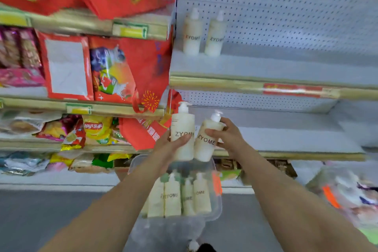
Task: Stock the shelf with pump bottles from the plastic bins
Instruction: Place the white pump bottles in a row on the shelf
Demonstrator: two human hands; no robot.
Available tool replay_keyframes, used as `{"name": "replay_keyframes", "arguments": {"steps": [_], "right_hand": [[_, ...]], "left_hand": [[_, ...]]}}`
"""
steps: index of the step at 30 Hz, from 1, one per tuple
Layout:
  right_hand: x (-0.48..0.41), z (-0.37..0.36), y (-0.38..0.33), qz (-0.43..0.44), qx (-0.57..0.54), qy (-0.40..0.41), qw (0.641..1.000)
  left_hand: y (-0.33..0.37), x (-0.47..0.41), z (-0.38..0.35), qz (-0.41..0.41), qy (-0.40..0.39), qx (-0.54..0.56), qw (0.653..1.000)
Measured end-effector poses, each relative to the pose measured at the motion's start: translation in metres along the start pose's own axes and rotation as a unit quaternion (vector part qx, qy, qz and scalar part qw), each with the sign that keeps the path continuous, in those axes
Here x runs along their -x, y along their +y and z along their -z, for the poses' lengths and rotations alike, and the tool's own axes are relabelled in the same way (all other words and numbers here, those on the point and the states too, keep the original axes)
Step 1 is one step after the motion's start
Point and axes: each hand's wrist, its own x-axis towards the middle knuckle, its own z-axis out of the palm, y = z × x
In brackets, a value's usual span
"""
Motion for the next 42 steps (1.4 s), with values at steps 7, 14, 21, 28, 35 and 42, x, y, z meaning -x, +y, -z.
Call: {"name": "replay_keyframes", "arguments": {"steps": [7, 14, 21, 28, 35, 42], "right_hand": [[0.021, 0.024, -0.125, 0.116, -0.021, 0.008, 0.993], [0.002, 0.036, -0.202, 0.187, -0.004, 0.002, 0.982], [-0.055, 0.054, -0.235, 0.202, 0.014, -0.005, 0.979], [-0.122, 0.057, -0.245, 0.197, 0.014, -0.04, 0.98], [-0.175, 0.018, -0.239, 0.21, 0.045, -0.113, 0.97], [-0.208, -0.018, -0.243, 0.24, 0.086, -0.142, 0.956]], "left_hand": [[0.087, -0.005, -0.042, -0.105, -0.067, -0.015, 0.992], [0.129, -0.025, -0.059, -0.146, -0.061, -0.011, 0.987], [0.148, -0.057, -0.078, -0.167, -0.033, 0.013, 0.985], [0.163, -0.094, -0.09, -0.182, 0.003, 0.029, 0.983], [0.165, -0.11, -0.079, -0.189, 0.018, 0.034, 0.981], [0.169, -0.108, -0.069, -0.196, 0.057, 0.042, 0.978]]}}
